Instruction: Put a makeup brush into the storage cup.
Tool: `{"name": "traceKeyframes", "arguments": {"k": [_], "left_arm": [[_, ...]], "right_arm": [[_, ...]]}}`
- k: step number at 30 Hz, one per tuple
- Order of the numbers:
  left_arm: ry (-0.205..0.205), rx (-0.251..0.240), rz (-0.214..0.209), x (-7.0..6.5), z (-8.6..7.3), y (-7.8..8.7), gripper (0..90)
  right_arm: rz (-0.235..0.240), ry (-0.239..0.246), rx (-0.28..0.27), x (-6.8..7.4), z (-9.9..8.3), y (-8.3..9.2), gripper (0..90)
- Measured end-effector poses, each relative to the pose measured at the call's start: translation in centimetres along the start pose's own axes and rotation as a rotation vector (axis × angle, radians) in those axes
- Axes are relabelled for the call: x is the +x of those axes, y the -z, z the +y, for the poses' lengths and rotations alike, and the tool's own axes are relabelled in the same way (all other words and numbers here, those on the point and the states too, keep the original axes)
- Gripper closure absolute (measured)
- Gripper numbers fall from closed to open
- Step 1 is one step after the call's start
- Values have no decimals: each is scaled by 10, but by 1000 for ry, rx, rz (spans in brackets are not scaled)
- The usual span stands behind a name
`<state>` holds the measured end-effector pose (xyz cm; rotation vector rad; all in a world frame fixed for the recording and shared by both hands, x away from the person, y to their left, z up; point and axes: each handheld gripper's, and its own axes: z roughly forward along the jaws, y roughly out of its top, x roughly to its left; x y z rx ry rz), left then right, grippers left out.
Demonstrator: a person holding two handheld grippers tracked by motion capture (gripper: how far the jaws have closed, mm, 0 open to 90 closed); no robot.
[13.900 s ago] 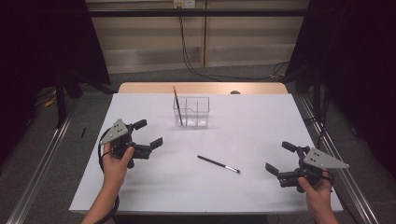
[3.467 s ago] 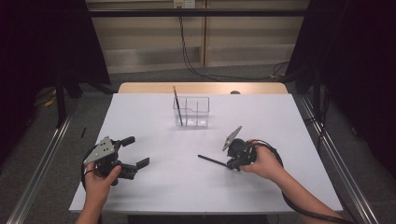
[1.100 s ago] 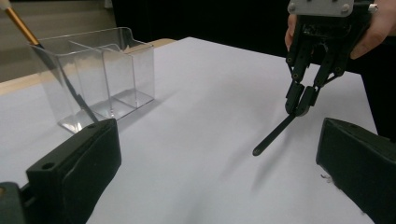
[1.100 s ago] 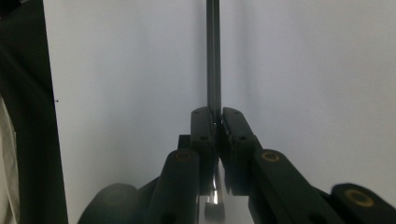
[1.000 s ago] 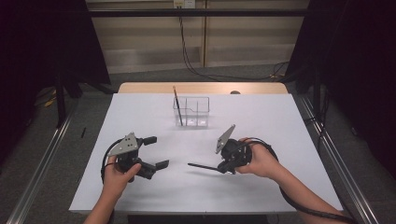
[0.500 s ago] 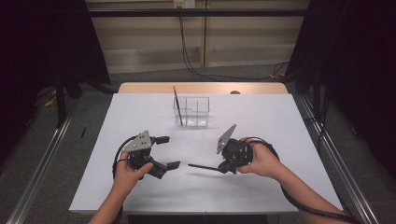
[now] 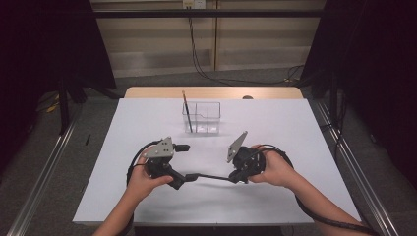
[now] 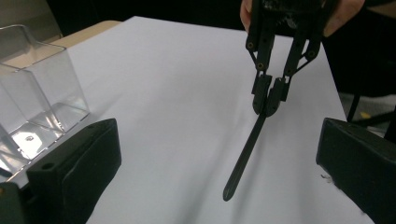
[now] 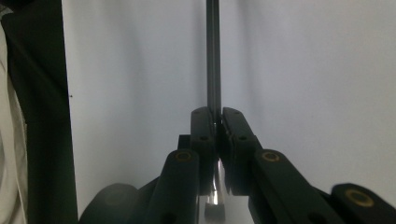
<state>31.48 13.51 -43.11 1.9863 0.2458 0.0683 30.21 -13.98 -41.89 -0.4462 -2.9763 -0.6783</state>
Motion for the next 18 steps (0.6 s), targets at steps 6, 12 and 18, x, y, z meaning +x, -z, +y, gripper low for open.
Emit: {"name": "traceKeyframes", "arguments": {"k": [6,12,18], "left_arm": [[15,122,-11,2,9,-11,0],[-13,222,-19,0,17,-18,6],[-62,290,-29,-1,23,-24,84]], "right_arm": [[0,7,-1,1,3,0,850],[-1,12,-6,1,4,3,851],[1,24,-11,1,5,3,851]]}}
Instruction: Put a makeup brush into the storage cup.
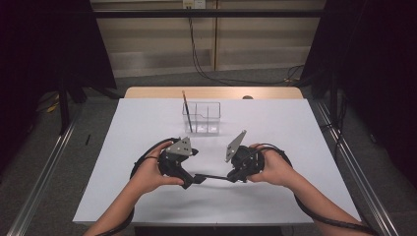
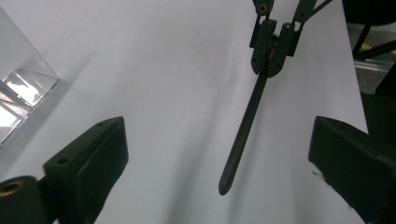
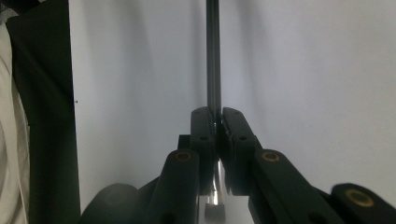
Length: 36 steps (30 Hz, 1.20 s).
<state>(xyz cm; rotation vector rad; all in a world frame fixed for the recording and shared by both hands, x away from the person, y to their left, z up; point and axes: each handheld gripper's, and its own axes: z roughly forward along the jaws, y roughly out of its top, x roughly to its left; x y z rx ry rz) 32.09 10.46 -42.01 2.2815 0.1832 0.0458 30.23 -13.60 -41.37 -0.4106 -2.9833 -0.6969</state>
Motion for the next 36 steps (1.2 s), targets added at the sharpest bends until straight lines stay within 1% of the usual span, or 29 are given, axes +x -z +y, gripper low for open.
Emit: {"name": "traceKeyframes", "arguments": {"k": [1,2,4,5,6,7,8,9,10,12,13,14,15,17,19,21,23,24,26,28,30,32,33,36], "left_arm": [[-12,15,4,0,2,-1,110],[-10,39,4,0,4,-2,139],[-27,86,4,0,7,-4,156],[-40,116,2,0,9,-4,187],[-42,130,1,0,11,-5,204],[-34,143,-14,0,12,-6,220],[-49,150,-25,0,14,-7,251],[-49,157,-46,-1,16,-7,291],[-40,166,-64,-2,17,-9,342],[-57,205,-72,-3,19,-11,364],[-62,225,-74,-4,20,-12,401],[-73,234,-71,-5,21,-13,411],[-79,244,-82,-5,21,-14,441],[-84,252,-77,-6,21,-15,516],[-82,261,-83,-6,22,-15,585],[-79,263,-80,-7,23,-15,663],[-76,283,-90,-7,25,-14,752],[-71,290,-92,-7,25,-14,785],[-71,289,-92,-8,25,-15,796],[-77,304,-108,-8,25,-16,802],[-78,304,-107,-8,25,-17,804],[-81,306,-111,-8,24,-18,804],[-78,298,-106,-9,24,-18,805],[-78,307,-119,-8,23,-19,807]], "right_arm": [[0,-1,0,0,0,0,851],[0,-2,1,0,1,0,850],[0,-4,-1,-1,1,0,851],[-2,0,-3,-1,1,0,850],[-1,-1,-5,-1,2,0,850],[-1,0,-3,-1,3,0,850],[-1,2,-6,-1,3,0,850],[0,2,-3,-1,4,1,851],[-3,4,-3,0,4,1,850],[-6,11,-9,-1,6,1,850],[-6,12,-8,0,6,2,850],[-7,18,-11,0,7,2,850],[-5,24,-13,0,7,2,850],[-7,34,-12,1,8,2,850],[-6,38,-14,1,8,2,850],[-9,38,-18,1,9,3,850],[-12,47,-27,0,9,5,850],[0,46,-29,0,9,6,850],[8,52,-33,1,10,7,850],[5,53,-22,2,11,8,850],[7,65,-24,2,11,9,849],[8,66,-26,2,11,10,849],[8,64,-27,2,11,11,849],[8,72,-44,1,11,12,848]]}}
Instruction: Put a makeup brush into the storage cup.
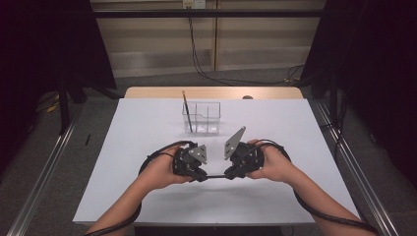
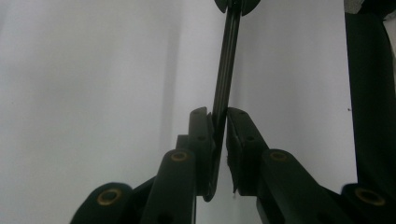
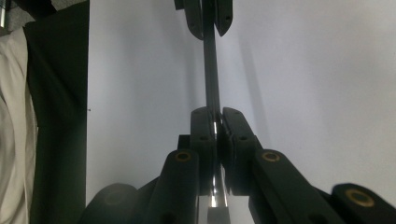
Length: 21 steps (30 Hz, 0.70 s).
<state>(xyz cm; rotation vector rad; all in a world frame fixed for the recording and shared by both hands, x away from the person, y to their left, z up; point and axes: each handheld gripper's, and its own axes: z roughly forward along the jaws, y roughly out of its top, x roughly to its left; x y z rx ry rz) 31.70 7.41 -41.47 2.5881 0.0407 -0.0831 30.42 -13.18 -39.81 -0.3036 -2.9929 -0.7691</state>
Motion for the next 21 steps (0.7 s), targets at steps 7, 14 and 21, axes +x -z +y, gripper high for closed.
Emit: {"name": "traceKeyframes", "arguments": {"k": [7,14,21], "left_arm": [[-1,7,-28,-2,-2,-6,830],[19,26,-56,-5,-2,-7,846],[53,2,-60,-3,-7,-5,845]], "right_arm": [[16,4,-27,-1,0,3,847],[16,-14,-83,-4,-2,6,720],[10,-67,-214,-11,-13,10,473]]}}
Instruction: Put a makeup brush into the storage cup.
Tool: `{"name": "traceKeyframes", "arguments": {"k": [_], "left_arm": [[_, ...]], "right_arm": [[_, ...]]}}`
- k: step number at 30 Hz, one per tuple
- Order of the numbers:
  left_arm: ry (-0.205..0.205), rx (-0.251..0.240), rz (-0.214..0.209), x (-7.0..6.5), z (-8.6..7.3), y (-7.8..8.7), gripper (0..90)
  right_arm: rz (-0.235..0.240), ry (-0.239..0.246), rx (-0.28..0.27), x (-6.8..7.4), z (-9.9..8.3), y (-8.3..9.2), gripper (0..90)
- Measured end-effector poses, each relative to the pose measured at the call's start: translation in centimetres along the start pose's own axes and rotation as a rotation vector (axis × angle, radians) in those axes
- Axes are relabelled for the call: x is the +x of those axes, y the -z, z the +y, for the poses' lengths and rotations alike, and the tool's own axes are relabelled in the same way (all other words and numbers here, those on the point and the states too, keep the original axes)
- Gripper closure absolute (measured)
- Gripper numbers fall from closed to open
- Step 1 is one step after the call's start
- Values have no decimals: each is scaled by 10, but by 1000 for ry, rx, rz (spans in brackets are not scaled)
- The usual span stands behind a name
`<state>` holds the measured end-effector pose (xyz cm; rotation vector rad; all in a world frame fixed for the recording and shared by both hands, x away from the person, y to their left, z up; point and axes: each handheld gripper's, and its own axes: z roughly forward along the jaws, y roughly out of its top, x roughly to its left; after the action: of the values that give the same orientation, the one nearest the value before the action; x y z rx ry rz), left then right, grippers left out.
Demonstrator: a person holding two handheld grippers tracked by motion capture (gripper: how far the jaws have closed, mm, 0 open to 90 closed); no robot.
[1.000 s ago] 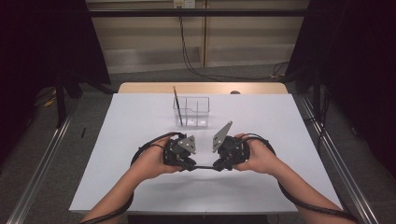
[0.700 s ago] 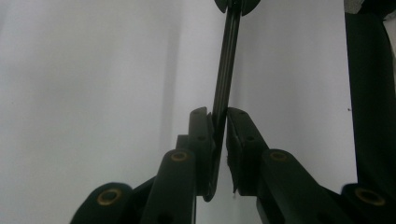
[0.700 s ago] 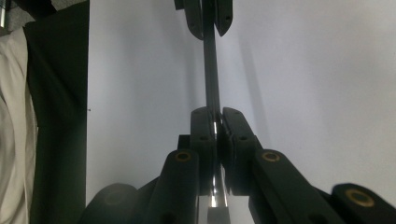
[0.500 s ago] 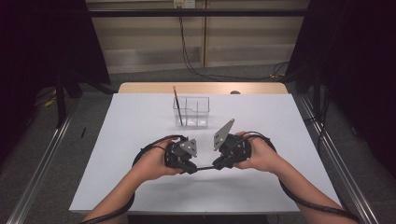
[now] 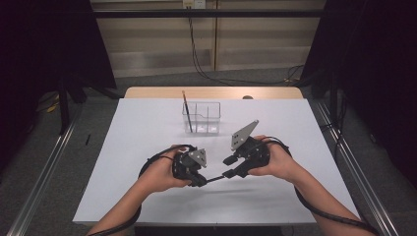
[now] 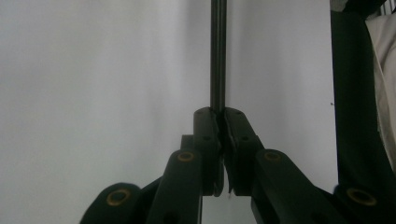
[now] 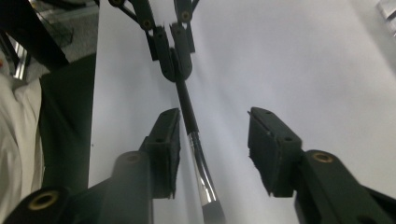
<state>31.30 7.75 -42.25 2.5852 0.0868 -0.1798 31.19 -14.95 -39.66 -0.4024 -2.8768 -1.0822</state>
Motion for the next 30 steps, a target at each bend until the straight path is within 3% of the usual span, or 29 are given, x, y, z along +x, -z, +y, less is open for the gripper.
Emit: {"name": "traceKeyframes", "arguments": {"k": [2,5,8,15,20,30], "left_arm": [[8,-13,23,0,-1,0,845],[14,-20,16,2,-2,1,845],[25,-37,35,1,-3,2,844],[36,-51,31,2,-7,2,844],[38,-63,29,2,-7,4,844],[57,-106,33,3,-10,5,844]], "right_arm": [[4,-9,-34,-1,-2,1,427],[0,-24,-82,-3,-6,3,348],[12,-48,-154,-5,-10,4,260],[3,-69,-229,-7,-17,3,135],[-9,-88,-269,-8,-23,2,103],[-25,-147,-459,-9,-33,7,88]]}}
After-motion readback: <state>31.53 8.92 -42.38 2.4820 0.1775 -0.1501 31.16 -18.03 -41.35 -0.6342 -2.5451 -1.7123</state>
